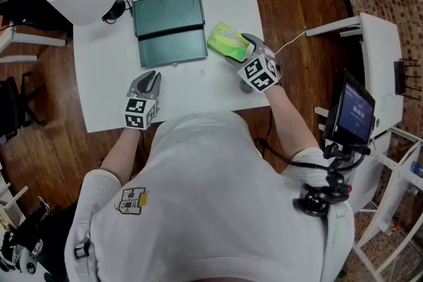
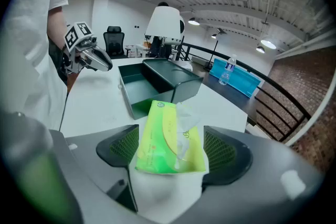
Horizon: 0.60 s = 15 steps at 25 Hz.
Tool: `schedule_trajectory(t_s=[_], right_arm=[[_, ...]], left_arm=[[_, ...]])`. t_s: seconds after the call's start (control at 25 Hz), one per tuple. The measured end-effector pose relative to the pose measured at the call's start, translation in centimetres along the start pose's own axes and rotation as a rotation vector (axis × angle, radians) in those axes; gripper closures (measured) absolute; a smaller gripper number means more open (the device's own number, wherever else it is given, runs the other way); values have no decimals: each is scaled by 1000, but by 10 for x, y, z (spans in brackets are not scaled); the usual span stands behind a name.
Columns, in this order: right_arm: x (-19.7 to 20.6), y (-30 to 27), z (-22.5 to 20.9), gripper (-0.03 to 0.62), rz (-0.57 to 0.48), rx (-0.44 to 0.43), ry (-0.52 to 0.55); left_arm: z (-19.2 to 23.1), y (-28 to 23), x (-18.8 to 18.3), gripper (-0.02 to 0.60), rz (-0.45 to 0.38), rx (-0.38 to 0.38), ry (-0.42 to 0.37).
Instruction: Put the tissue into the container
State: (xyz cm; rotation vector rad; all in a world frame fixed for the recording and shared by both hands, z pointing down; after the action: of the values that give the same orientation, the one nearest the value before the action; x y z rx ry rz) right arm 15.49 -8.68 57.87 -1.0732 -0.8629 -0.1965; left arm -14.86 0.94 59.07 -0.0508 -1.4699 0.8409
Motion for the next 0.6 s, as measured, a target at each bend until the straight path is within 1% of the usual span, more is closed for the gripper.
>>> schedule_trajectory(t_s=[0.12,0.2,0.24,0.28,0.32,0.4,0.44,0.48,0.52,0.6], right_arm=[[4,-2,1,198,24,-50,10],[5,-4,-3,193,20,-79,8],[5,-5,-5,192,16,-94,5],[6,-7,-8,188,14,-110,1],[8,-9,-10,179,16,-128,0],[14,-13,-11,147,27,-164,7],[18,-16,-11,133,33,-177,10],[23,-19,-11,117,38,-188,7],[27,-22,-11,100,40,-196,-3],[34,-26,-11,112,43,-211,-28]], left_arm=[[-36,-22,-27,535,-43,101,-76],[-64,-49,-58,535,-64,180,-172],[-77,-66,-74,535,-59,221,-229],[-90,-84,-86,533,-36,258,-291],[-102,-102,-95,515,3,288,-362],[-120,-130,-102,460,102,326,-508],[-127,-140,-102,447,145,339,-565],[-133,-147,-101,439,179,349,-600],[-139,-153,-99,437,205,357,-617],[-146,-162,-93,437,250,366,-624]])
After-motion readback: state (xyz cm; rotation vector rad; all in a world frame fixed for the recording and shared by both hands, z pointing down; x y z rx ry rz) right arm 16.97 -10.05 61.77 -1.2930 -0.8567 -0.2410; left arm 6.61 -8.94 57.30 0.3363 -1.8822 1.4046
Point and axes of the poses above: the fingertips, and each gripper's own axes: y backward along the fingers, z to its left, x out of its underside, the point moved 6 cm from there along y, backward along the fingers, and after that the axes turned 5 degrees about -z, right-handed, at the moved point
